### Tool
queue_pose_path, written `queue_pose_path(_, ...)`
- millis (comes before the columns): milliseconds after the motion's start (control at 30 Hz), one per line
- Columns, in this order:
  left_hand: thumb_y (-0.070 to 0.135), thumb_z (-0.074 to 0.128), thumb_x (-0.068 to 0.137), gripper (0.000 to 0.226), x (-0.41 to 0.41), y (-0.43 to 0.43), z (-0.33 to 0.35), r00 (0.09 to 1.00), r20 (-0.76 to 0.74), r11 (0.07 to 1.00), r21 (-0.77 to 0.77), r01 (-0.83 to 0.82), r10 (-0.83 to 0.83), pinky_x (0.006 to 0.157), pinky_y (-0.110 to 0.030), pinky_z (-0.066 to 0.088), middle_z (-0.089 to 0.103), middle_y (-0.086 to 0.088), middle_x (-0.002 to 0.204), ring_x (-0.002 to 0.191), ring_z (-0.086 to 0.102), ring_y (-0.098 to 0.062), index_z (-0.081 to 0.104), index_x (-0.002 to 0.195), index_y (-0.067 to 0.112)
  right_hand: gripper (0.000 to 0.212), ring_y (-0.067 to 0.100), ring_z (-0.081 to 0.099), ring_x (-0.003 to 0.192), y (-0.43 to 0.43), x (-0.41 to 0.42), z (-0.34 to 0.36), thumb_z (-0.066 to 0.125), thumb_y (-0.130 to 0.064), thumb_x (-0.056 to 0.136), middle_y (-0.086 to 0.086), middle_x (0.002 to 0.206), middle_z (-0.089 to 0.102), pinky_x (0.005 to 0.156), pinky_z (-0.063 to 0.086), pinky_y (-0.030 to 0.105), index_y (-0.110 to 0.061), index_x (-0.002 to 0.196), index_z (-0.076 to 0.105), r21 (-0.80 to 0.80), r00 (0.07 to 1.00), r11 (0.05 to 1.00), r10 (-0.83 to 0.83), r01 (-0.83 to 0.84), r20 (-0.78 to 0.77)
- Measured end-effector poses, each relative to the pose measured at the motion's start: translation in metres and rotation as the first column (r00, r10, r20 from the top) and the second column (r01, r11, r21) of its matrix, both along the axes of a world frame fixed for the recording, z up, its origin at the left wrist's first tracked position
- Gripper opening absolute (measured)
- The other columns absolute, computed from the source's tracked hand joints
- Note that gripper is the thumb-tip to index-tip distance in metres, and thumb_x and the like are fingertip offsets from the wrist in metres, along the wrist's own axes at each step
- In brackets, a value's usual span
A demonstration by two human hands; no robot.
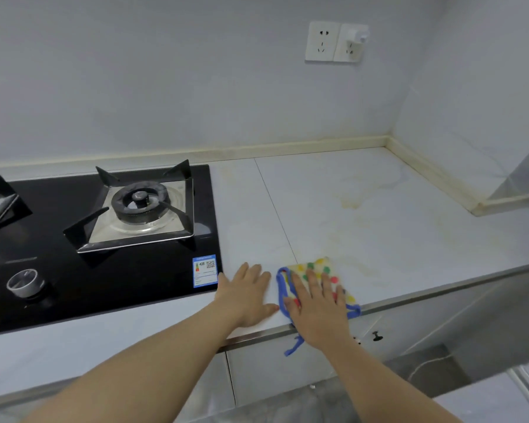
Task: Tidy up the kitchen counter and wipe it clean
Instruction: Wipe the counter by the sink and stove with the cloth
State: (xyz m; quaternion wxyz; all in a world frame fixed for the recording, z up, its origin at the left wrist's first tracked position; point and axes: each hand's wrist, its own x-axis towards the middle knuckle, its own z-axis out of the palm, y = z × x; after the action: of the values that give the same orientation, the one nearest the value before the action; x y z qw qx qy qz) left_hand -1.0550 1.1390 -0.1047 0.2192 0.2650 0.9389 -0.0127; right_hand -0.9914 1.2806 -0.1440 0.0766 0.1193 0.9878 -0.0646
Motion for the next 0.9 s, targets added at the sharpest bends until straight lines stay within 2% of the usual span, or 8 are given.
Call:
queue_pose_path(100, 0.054, 0.035, 0.095, 0.074, -0.013, 0.013, -0.004, 0.997, -0.022, 0.997, -0.003, 0.078, -0.078, 0.117, -0.054, 0.006, -0.007, 0.001, 0.160, 0.147, -0.008, -0.023, -0.001, 0.151, 0.022, 0.103, 0.024, -0.002, 0.148, 0.032, 0.003, 0.001, -0.033, -0.071, 0.055, -0.005, 0.160, -0.007, 0.118, 0.002, 0.046, -0.040, 0.149, -0.005, -0.022, 0.997, 1.000, 0.001, 0.001, 0.074)
queue_pose_path(267, 0.055, 0.034, 0.095, 0.076, -0.034, 0.032, -0.009, 0.987, -0.011, 0.987, 0.009, 0.158, -0.158, 0.118, -0.051, 0.006, -0.010, -0.001, 0.159, 0.147, -0.010, -0.024, -0.003, 0.151, 0.021, 0.060, 0.025, -0.009, 0.148, 0.081, 0.002, 0.010, 0.005, -0.055, 0.096, -0.003, 0.160, -0.009, 0.119, 0.000, 0.046, -0.034, 0.149, -0.010, 0.015, 0.954, 0.963, -0.268, 0.269, 0.133)
queue_pose_path(333, 0.055, 0.033, 0.095, 0.077, -0.045, 0.043, -0.011, 0.978, 0.029, 0.978, -0.010, 0.207, -0.206, 0.119, -0.048, 0.003, -0.012, -0.001, 0.159, 0.147, -0.011, -0.025, -0.004, 0.151, 0.018, 0.057, 0.026, -0.011, 0.147, 0.082, -0.002, 0.012, 0.011, -0.049, 0.099, -0.001, 0.160, -0.011, 0.119, -0.002, 0.047, -0.032, 0.150, -0.010, -0.011, 0.914, 0.926, -0.371, 0.378, 0.161)
queue_pose_path(400, 0.057, 0.033, 0.094, 0.079, -0.059, 0.056, -0.012, 0.968, 0.051, 0.969, -0.017, 0.248, -0.247, 0.120, -0.046, 0.002, -0.013, -0.001, 0.159, 0.147, -0.011, -0.026, -0.005, 0.151, 0.017, 0.060, 0.029, -0.011, 0.147, 0.067, -0.016, 0.009, 0.002, -0.051, 0.096, 0.002, 0.160, -0.011, 0.118, -0.003, 0.049, -0.030, 0.150, -0.010, -0.008, 0.895, 0.903, -0.424, 0.429, 0.138)
queue_pose_path(500, 0.059, 0.036, 0.092, 0.082, -0.080, 0.076, -0.009, 0.951, 0.064, 0.953, -0.013, 0.303, -0.301, 0.119, -0.047, 0.004, -0.012, 0.000, 0.159, 0.147, -0.010, -0.025, -0.004, 0.151, 0.018, 0.091, 0.030, -0.008, 0.147, 0.032, -0.033, 0.001, -0.023, -0.056, 0.063, 0.002, 0.160, -0.011, 0.117, -0.003, 0.050, -0.034, 0.150, -0.008, -0.027, 0.937, 0.943, -0.325, 0.331, 0.126)
queue_pose_path(567, 0.061, 0.038, 0.091, 0.085, -0.094, 0.088, -0.006, 0.938, 0.073, 0.940, -0.027, 0.341, -0.339, 0.119, -0.048, 0.006, -0.012, 0.001, 0.159, 0.147, -0.010, -0.025, -0.004, 0.151, 0.019, 0.094, 0.027, -0.007, 0.148, 0.039, -0.041, 0.004, -0.022, -0.057, 0.058, -0.001, 0.160, -0.009, 0.117, -0.003, 0.049, -0.038, 0.149, -0.006, -0.036, 0.947, 0.952, -0.299, 0.305, 0.120)
queue_pose_path(700, 0.057, 0.038, 0.093, 0.082, -0.110, 0.103, -0.004, 0.925, 0.066, 0.925, -0.035, 0.378, -0.375, 0.119, -0.047, 0.004, -0.013, 0.001, 0.159, 0.147, -0.011, -0.022, -0.004, 0.151, 0.018, 0.060, 0.022, -0.011, 0.147, 0.091, -0.036, 0.015, 0.009, -0.056, 0.095, -0.004, 0.159, -0.013, 0.118, -0.005, 0.046, -0.038, 0.149, -0.008, -0.057, 0.881, 0.886, -0.449, 0.461, 0.152)
queue_pose_path(900, 0.052, 0.026, 0.098, 0.069, -0.108, 0.132, -0.011, 0.951, 0.046, 0.951, -0.025, 0.308, -0.306, 0.116, -0.057, 0.006, -0.014, 0.004, 0.159, 0.146, -0.013, -0.018, -0.004, 0.151, 0.019, 0.058, 0.029, -0.003, 0.147, 0.087, -0.043, 0.010, 0.013, -0.050, 0.096, 0.002, 0.160, -0.002, 0.116, 0.002, 0.055, -0.034, 0.151, 0.005, -0.056, 0.824, 0.824, -0.558, 0.564, 0.093)
